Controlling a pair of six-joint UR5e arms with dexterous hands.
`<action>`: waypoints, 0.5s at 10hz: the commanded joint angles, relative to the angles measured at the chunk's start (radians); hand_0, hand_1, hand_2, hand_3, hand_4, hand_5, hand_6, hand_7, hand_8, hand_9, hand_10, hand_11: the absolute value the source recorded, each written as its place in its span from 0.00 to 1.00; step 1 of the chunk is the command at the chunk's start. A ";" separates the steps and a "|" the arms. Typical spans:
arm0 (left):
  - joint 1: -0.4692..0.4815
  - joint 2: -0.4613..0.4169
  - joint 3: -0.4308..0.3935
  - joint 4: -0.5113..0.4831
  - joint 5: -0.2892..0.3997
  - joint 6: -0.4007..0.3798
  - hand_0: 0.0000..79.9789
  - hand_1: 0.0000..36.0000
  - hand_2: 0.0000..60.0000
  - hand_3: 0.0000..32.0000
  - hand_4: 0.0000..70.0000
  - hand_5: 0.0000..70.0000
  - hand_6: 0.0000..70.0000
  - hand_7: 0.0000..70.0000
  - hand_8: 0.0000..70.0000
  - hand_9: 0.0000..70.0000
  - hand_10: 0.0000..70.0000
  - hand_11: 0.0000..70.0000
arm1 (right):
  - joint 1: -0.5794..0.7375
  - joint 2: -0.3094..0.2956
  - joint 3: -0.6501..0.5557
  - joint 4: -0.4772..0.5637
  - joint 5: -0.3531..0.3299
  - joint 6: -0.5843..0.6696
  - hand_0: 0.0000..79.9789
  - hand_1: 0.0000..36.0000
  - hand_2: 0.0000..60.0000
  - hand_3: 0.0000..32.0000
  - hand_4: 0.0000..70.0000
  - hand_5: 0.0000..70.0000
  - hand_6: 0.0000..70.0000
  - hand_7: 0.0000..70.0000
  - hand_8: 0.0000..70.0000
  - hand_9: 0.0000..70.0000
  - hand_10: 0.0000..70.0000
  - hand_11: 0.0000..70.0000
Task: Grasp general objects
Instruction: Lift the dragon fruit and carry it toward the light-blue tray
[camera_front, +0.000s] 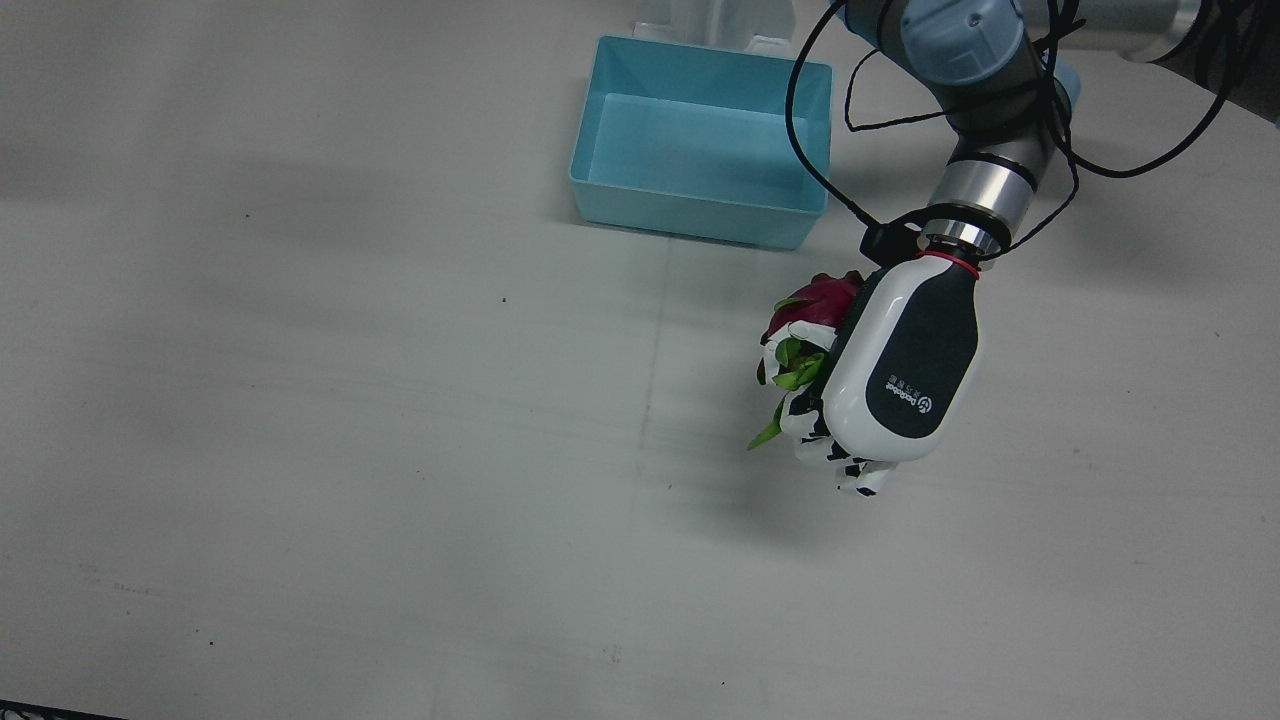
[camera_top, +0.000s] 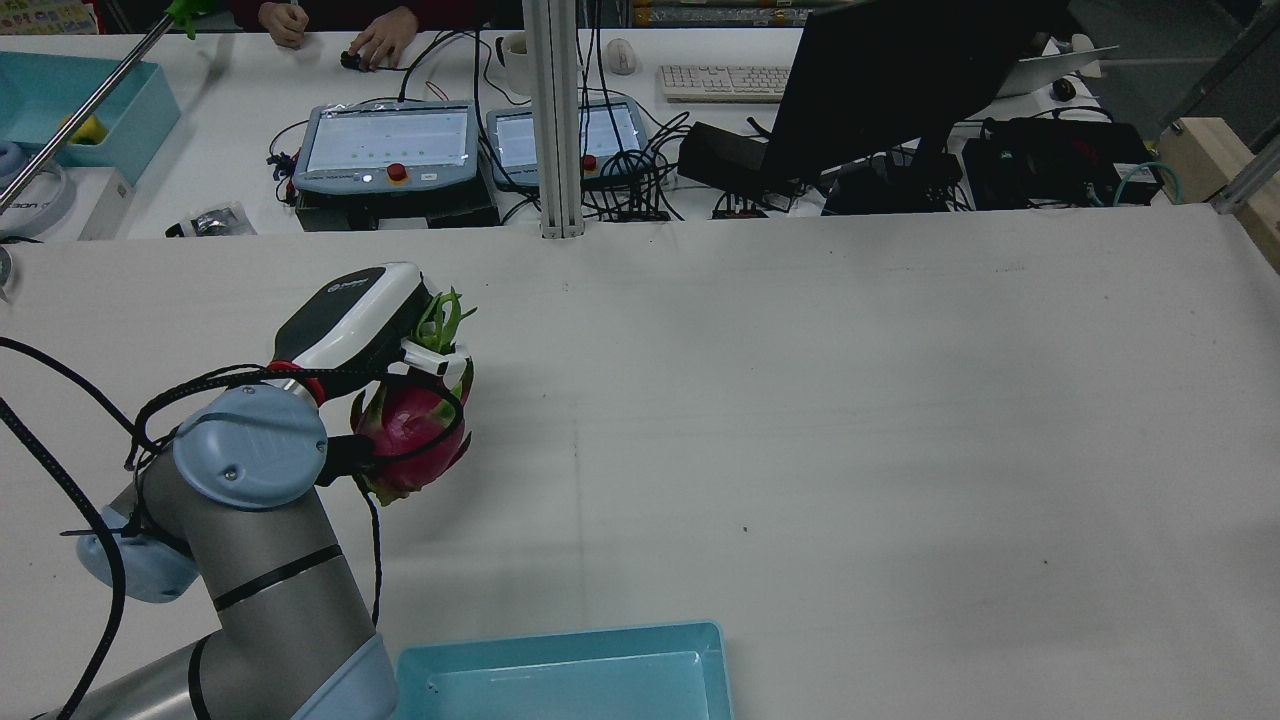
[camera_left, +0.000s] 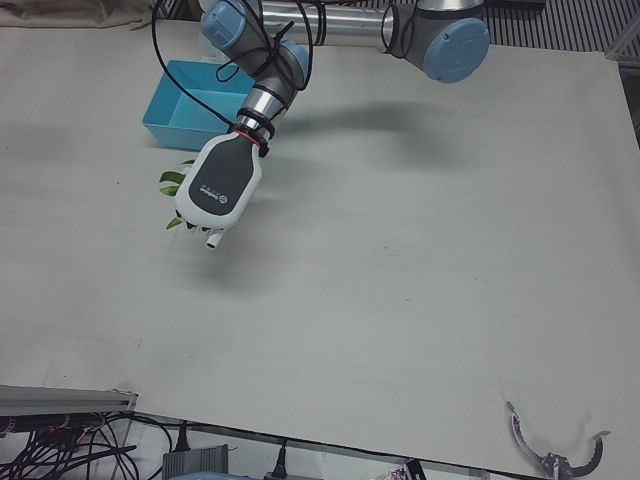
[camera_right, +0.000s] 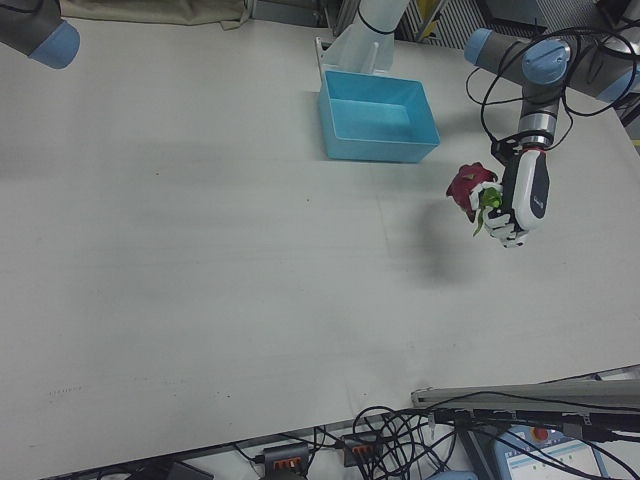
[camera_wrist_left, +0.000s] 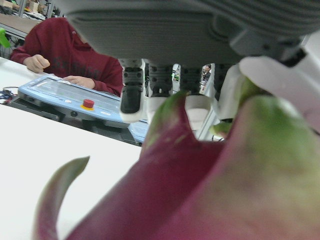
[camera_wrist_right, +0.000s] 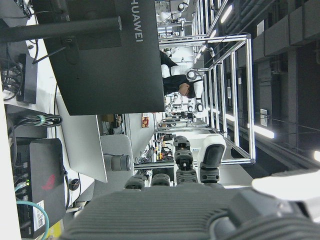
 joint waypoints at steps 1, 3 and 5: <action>-0.010 0.001 -0.126 -0.095 0.135 0.002 0.46 0.21 1.00 0.00 1.00 1.00 1.00 1.00 1.00 1.00 1.00 1.00 | 0.000 0.000 -0.001 0.000 0.000 0.000 0.00 0.00 0.00 0.00 0.00 0.00 0.00 0.00 0.00 0.00 0.00 0.00; 0.007 0.004 -0.134 -0.128 0.171 0.014 0.38 0.16 1.00 0.00 1.00 1.00 1.00 1.00 1.00 1.00 1.00 1.00 | 0.000 0.000 -0.001 0.000 0.000 0.000 0.00 0.00 0.00 0.00 0.00 0.00 0.00 0.00 0.00 0.00 0.00 0.00; 0.011 0.014 -0.183 -0.179 0.284 0.070 0.35 0.14 1.00 0.00 1.00 1.00 1.00 1.00 1.00 1.00 1.00 1.00 | 0.000 0.000 -0.001 0.000 0.000 0.000 0.00 0.00 0.00 0.00 0.00 0.00 0.00 0.00 0.00 0.00 0.00 0.00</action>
